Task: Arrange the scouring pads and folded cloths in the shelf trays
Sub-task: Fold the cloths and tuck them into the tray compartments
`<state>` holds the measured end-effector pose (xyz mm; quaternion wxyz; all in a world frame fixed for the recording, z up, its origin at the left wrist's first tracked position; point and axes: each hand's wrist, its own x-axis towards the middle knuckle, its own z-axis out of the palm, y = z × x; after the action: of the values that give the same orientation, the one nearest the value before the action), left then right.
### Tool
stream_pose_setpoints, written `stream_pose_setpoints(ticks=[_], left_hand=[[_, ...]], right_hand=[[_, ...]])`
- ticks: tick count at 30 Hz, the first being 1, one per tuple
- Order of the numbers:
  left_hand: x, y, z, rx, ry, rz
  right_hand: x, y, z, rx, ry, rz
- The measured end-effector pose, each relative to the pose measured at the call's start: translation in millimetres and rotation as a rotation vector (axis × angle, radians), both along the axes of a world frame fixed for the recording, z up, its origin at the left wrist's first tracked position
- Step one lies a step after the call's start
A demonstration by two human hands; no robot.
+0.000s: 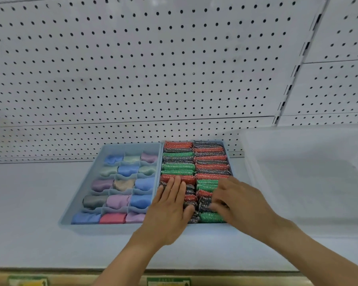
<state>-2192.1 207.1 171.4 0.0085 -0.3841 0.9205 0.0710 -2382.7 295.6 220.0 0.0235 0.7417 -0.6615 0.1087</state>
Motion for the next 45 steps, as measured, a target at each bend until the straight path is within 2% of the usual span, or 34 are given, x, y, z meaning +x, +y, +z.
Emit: stream_pose_setpoints(ticks=[1, 3, 4, 6, 9, 11, 13, 16, 18, 20, 24, 26, 32, 38, 41, 45], left_hand=[[0.3, 3.0, 0.4, 0.010, -0.005, 0.010], [-5.1, 1.2, -0.6, 0.016, -0.037, 0.070], [-7.7, -4.2, -4.6, -0.023, -0.058, 0.101], [-11.4, -9.4, -6.5, -0.045, -0.023, 0.129], [-7.9, -12.6, 0.5, -0.038, 0.071, 0.033], [-9.8, -22.7, 13.1, -0.001, 0.162, 0.073], [-21.4, -38.4, 21.6, -0.076, 0.276, 0.128], [-39.1, -48.3, 5.9, -0.049, 0.177, 0.115], [-38.4, -44.5, -6.8, -0.029, 0.110, 0.106], [-35.6, -39.0, -13.3, -0.033, 0.119, 0.098], [-36.8, -33.9, -12.2, -0.022, 0.136, 0.151], [-38.7, -34.3, -14.7, -0.034, 0.091, 0.191], [-39.6, -33.4, -23.7, -0.086, 0.123, 0.227], [-44.0, -41.0, -23.5, -0.136, 0.167, 0.255], [-44.4, -43.5, -23.4, -0.148, 0.184, 0.245], [-43.1, -41.9, -23.6, -0.148, 0.185, 0.246]], right_hand=[[4.9, 2.0, -3.8, -0.045, -0.044, -0.020], [16.8, -2.0, -19.9, 0.071, -0.134, -0.087], [24.2, -5.0, -27.7, 0.167, -0.126, -0.141], [31.3, -9.2, -41.0, 0.198, -0.080, -0.218], [23.6, -5.2, -40.3, 0.314, -0.064, -0.128], [19.8, -1.4, -28.2, 0.369, -0.097, -0.072], [20.2, -9.8, -12.0, 0.344, -0.140, -0.086], [16.6, -37.5, 9.8, 0.233, -0.235, -0.162], [6.0, -54.8, 16.5, 0.259, -0.210, -0.211], [-8.5, -72.1, 18.0, 0.233, -0.160, -0.257], [-12.7, -115.4, 15.8, 0.145, -0.133, -0.188], [-4.9, -136.6, 10.6, 0.152, -0.095, -0.144], [9.3, -167.7, -4.6, 0.223, 0.068, -0.076], [-3.0, -169.7, -6.6, 0.234, 0.001, -0.021], [-2.8, -174.5, -3.6, 0.193, -0.097, -0.045], [0.2, -180.0, -5.3, 0.217, 0.002, -0.052]])
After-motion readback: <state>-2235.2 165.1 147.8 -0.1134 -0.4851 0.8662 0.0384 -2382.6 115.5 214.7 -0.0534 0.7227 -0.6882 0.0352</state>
